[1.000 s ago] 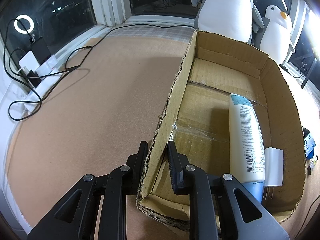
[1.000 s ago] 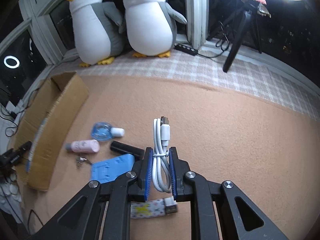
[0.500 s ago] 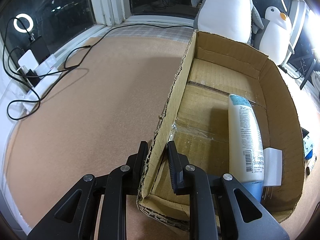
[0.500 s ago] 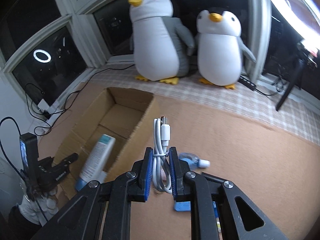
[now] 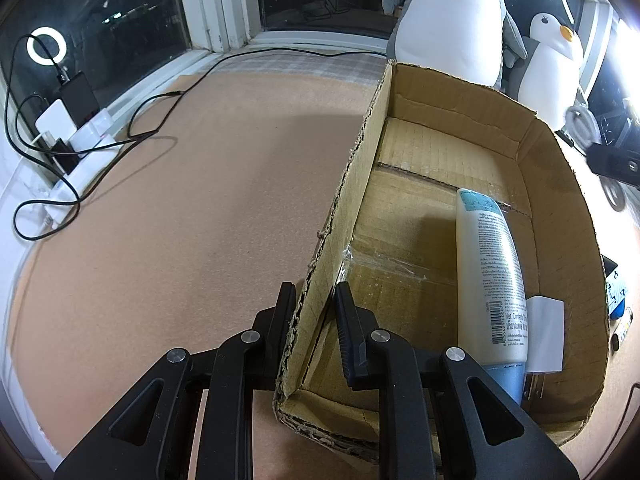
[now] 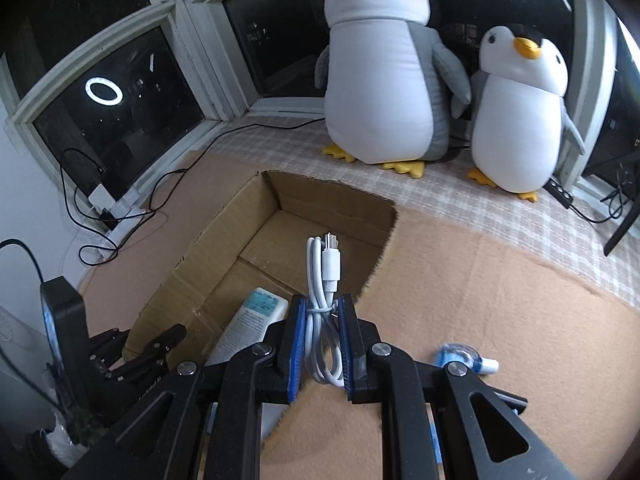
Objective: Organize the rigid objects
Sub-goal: 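Carry the white cable into the box and release it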
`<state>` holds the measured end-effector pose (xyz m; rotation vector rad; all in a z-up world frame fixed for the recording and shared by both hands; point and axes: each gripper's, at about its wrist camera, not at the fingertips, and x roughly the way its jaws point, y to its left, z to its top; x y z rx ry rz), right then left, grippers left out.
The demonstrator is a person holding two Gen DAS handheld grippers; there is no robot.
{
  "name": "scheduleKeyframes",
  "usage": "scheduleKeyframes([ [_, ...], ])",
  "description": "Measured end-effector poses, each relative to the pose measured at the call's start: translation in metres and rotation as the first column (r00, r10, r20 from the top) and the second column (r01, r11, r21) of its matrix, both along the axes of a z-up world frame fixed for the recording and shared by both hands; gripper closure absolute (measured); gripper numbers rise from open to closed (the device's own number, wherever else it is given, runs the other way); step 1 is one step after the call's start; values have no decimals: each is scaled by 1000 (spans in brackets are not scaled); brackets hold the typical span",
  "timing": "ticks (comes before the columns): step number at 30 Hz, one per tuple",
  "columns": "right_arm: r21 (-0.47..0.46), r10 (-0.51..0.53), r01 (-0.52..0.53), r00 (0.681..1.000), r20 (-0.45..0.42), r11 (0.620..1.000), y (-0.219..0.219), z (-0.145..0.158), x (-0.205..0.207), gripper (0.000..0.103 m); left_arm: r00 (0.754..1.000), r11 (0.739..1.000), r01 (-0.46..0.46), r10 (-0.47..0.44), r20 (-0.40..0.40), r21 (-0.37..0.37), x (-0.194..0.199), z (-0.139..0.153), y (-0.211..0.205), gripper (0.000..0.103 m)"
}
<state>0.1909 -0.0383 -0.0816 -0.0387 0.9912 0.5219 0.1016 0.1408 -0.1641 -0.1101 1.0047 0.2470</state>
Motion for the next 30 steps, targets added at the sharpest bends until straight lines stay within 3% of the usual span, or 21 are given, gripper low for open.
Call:
scheduleKeyframes([
  [21, -64, 46, -47, 999, -18, 997, 56, -29, 28, 88, 1000, 1000, 0, 0, 0, -2, 1, 0, 0, 85],
  [22, -65, 50, -51, 999, -17, 997, 58, -29, 28, 86, 1000, 1000, 0, 0, 0, -1, 1, 0, 0, 85],
  [26, -73, 61, -59, 998, 18, 996, 61, -25, 23, 52, 1000, 1000, -1, 1, 0, -2, 2, 0, -1, 85],
  [30, -67, 58, -56, 998, 22, 996, 60, -21, 23, 52, 1000, 1000, -1, 1, 1, -2, 3, 0, -2, 85],
])
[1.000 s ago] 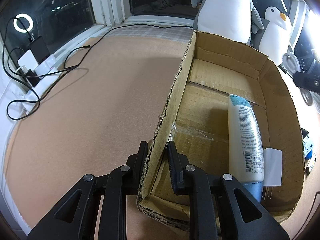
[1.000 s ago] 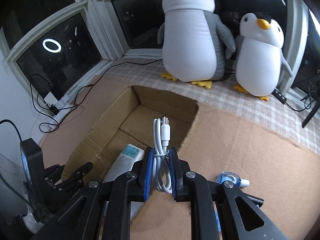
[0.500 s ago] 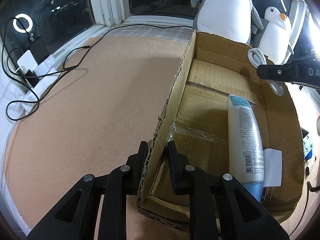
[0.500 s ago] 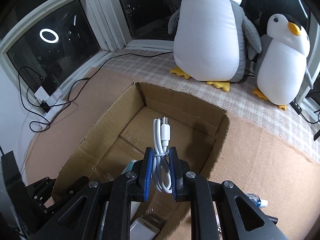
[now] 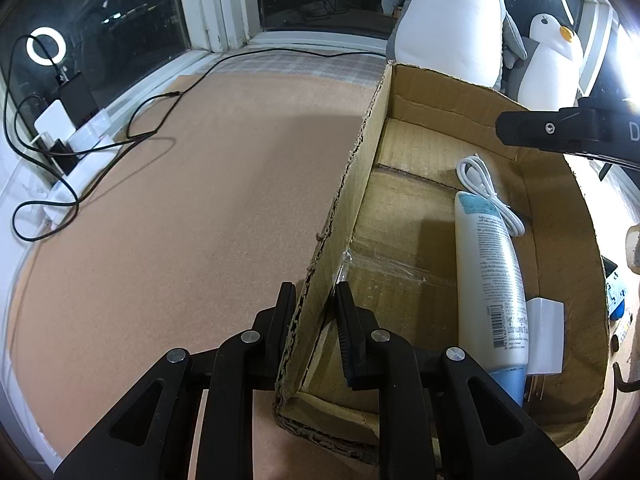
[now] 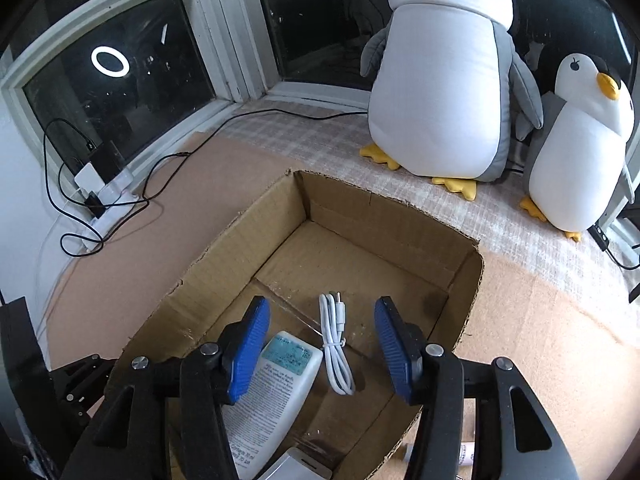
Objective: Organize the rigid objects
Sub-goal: 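Carry the white cable into the box and release it, then move the right gripper to the patterned lighter and grasp it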
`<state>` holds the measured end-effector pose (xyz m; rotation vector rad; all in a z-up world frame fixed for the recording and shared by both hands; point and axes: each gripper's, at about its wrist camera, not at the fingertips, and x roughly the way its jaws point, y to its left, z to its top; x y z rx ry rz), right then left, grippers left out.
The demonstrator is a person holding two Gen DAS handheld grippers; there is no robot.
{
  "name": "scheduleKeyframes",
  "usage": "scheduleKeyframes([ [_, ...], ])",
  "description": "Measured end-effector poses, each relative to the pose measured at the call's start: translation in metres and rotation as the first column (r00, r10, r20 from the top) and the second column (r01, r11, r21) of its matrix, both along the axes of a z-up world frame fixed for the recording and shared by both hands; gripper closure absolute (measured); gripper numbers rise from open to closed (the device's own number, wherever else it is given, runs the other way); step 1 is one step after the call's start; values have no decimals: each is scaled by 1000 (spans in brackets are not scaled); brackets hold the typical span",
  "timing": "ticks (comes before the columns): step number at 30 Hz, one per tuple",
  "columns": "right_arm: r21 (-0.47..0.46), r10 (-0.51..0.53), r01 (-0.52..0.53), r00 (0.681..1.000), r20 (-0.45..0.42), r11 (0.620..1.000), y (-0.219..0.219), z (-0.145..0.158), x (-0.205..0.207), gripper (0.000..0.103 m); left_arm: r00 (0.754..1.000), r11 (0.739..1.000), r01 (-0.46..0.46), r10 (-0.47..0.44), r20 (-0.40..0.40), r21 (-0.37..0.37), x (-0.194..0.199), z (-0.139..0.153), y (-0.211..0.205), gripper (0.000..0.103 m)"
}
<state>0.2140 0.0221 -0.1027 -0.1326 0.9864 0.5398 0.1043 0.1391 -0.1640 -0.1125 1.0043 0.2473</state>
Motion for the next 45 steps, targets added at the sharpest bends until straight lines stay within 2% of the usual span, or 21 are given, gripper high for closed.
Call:
scheduleKeyframes([
  [9, 8, -23, 23, 1000, -1, 1000, -14, 8, -5, 52, 1000, 1000, 1, -1, 0, 0, 0, 0, 0, 85],
  [15, 23, -43, 43, 999, 0, 999, -37, 25, -17, 52, 1000, 1000, 1, -1, 0, 1, 0, 0, 0, 85],
  [25, 77, -141, 141, 990, -13, 987, -112, 65, -48, 52, 1000, 1000, 2, -2, -1, 1, 0, 0, 1, 85],
  [35, 57, -256, 255, 967, 11, 965, -190, 99, -92, 52, 1000, 1000, 16, -16, -2, 9, -2, 1, 1, 85],
  [41, 45, -332, 332, 943, 1, 942, -236, 95, -118, 52, 1000, 1000, 21, -21, -6, 14, -3, 0, 2, 85],
  [45, 53, -368, 371, 928, -66, 927, -256, 70, -128, 52, 1000, 1000, 21, -21, -6, 14, -2, 1, 1, 85],
])
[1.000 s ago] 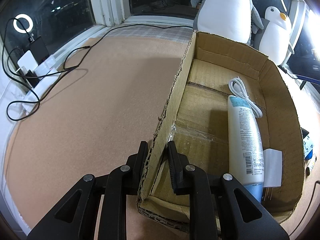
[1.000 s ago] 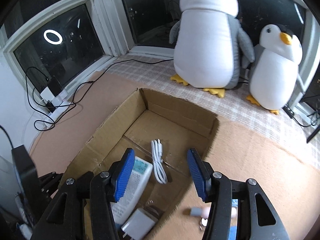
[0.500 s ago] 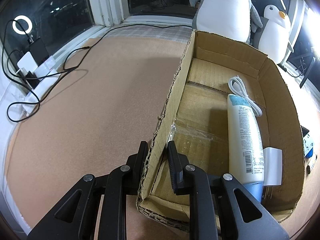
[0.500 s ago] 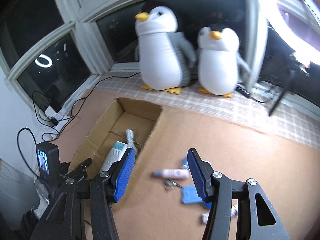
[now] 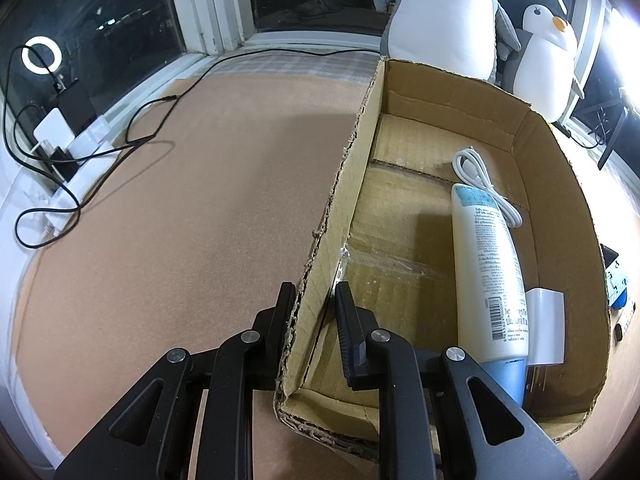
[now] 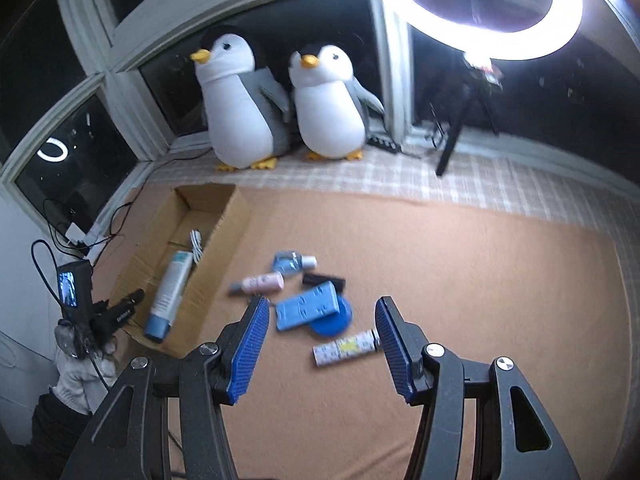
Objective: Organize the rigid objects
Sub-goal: 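Move the right gripper to the patterned lighter and grasp it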
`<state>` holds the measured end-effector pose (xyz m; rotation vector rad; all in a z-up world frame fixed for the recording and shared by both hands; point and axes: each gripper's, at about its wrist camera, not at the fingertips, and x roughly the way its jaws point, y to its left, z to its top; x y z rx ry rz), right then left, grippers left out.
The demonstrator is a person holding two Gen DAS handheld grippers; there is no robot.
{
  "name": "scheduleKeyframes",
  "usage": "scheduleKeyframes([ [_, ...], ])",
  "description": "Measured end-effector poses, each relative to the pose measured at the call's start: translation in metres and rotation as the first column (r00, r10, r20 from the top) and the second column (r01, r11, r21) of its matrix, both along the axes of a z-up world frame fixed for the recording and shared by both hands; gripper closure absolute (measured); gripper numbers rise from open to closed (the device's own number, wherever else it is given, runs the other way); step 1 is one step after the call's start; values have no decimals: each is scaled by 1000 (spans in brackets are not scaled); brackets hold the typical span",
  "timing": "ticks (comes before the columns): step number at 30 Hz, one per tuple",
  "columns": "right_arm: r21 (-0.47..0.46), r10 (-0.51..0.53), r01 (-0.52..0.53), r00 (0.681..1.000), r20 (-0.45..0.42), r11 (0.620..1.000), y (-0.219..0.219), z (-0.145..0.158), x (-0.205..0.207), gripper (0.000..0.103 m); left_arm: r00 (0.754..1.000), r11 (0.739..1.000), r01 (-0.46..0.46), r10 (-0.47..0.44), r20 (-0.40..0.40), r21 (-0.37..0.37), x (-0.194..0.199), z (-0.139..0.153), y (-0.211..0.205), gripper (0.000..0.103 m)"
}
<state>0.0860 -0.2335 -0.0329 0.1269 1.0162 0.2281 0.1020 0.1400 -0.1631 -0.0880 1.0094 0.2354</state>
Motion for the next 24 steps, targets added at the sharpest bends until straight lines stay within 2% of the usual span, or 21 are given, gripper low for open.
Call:
scheduleKeyframes([
  [7, 15, -70, 72, 992, -105, 997, -7, -58, -1, 52, 1000, 1000, 0, 0, 0, 0, 0, 0, 0, 85],
  [12, 6, -111, 113, 982, -155, 994, -3, -88, 4, 52, 1000, 1000, -4, 4, 1, -3, 0, 0, -1, 85],
  [20, -22, -131, 129, 975, -181, 991, 9, -114, 16, 52, 1000, 1000, -9, 9, 2, -10, 0, 0, 0, 85],
  [24, -115, -140, 122, 976, -168, 986, 25, -120, 24, 52, 1000, 1000, -10, 10, 3, -15, 0, 0, 0, 85],
])
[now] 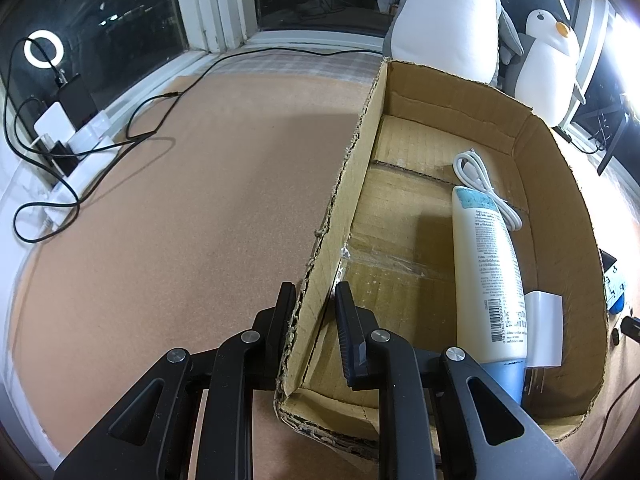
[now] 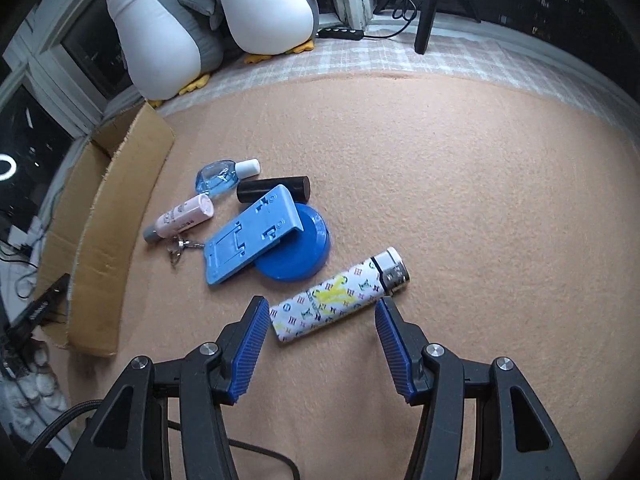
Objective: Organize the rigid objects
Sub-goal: 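Move the right gripper to the patterned lighter and grasp it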
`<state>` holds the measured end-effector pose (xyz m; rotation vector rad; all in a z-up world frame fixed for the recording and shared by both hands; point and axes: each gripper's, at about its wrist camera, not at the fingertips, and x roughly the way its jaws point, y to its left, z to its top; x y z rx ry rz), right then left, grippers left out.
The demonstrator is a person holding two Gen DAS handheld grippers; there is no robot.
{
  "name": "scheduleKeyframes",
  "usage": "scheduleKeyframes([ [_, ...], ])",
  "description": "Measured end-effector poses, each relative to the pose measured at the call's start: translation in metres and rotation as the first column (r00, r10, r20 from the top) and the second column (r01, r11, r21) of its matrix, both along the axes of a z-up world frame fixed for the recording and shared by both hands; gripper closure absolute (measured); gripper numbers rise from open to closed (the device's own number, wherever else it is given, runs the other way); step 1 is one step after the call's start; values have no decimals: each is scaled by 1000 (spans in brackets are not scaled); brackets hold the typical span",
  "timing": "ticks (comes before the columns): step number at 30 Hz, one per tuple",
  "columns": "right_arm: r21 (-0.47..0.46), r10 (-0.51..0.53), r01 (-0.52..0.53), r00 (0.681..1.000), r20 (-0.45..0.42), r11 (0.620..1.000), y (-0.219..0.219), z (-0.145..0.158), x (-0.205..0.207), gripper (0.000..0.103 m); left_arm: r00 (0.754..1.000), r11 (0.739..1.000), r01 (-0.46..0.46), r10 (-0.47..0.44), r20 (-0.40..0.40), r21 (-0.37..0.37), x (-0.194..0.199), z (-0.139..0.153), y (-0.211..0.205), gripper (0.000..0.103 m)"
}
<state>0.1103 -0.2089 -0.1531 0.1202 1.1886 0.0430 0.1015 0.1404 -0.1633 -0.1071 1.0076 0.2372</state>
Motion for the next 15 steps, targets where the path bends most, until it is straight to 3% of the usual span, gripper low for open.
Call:
scheduleKeyframes([
  [7, -108, -1, 0, 1000, -13, 994, 11, -7, 9, 52, 1000, 1000, -2, 2, 2, -7, -1, 0, 1, 85],
  [15, -115, 44, -47, 999, -31, 992, 6, -11, 7, 52, 1000, 1000, -3, 3, 3, -8, 0, 0, 1, 85],
])
